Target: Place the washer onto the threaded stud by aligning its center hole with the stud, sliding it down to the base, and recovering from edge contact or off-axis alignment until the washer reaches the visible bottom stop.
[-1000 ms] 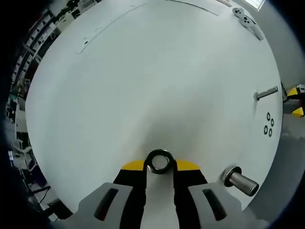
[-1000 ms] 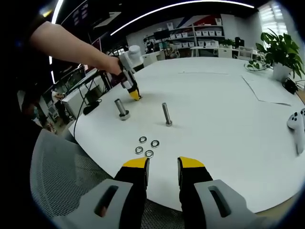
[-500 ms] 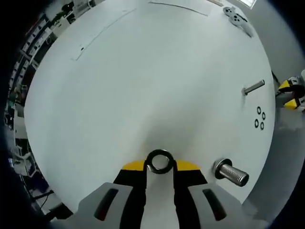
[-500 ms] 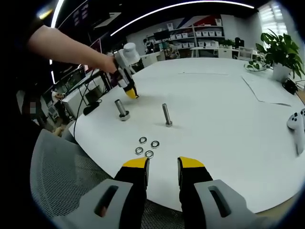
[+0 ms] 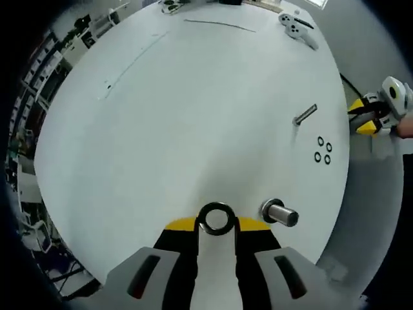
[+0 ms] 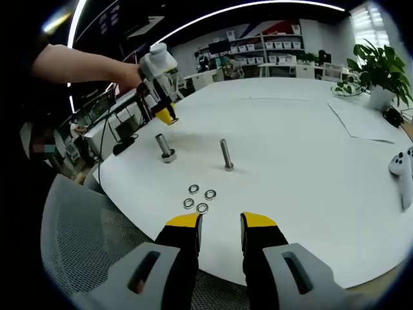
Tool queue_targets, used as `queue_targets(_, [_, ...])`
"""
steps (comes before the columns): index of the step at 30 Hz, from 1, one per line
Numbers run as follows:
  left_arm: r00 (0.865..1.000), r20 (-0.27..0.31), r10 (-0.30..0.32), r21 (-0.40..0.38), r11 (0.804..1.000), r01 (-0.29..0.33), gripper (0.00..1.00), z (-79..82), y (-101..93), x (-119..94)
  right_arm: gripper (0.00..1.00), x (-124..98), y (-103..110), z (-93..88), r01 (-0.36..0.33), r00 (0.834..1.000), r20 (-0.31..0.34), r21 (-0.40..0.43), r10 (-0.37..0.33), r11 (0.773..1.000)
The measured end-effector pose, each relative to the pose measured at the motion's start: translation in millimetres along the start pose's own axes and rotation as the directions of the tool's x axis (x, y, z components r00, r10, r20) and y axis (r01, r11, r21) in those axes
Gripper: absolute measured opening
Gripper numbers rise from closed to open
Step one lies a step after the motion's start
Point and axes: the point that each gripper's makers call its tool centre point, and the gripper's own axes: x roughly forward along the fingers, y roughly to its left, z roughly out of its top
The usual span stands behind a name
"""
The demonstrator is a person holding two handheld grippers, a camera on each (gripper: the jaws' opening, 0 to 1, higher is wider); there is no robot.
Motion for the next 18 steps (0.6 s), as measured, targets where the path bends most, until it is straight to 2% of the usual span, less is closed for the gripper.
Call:
queue_targets(5, [1.0, 0.013, -0.019, 0.033, 0.999, 0.018, 0.19, 2.8, -17.0, -8.9, 0.27, -0.2, 0.1, 0.5, 0.0, 1.0, 0.002, 0.001, 0.0, 1.0])
queue_targets(10, [0.998, 0.012, -0.056, 0.083, 0.995, 0.054, 0.19, 5.4, -43.5, -15.9, 0.27, 0.1, 0.1, -0.4, 0.0, 1.0, -0.002, 0.001, 0.0, 1.0])
queue_targets(18, [0.997, -0.026, -0.066, 0.165, 0.984, 0.07, 0.19, 3.1, -66.9, -11.4, 0.27, 0.5, -1.1, -1.6, 0.003, 1.0, -0.005, 0.003, -0.003, 1.0])
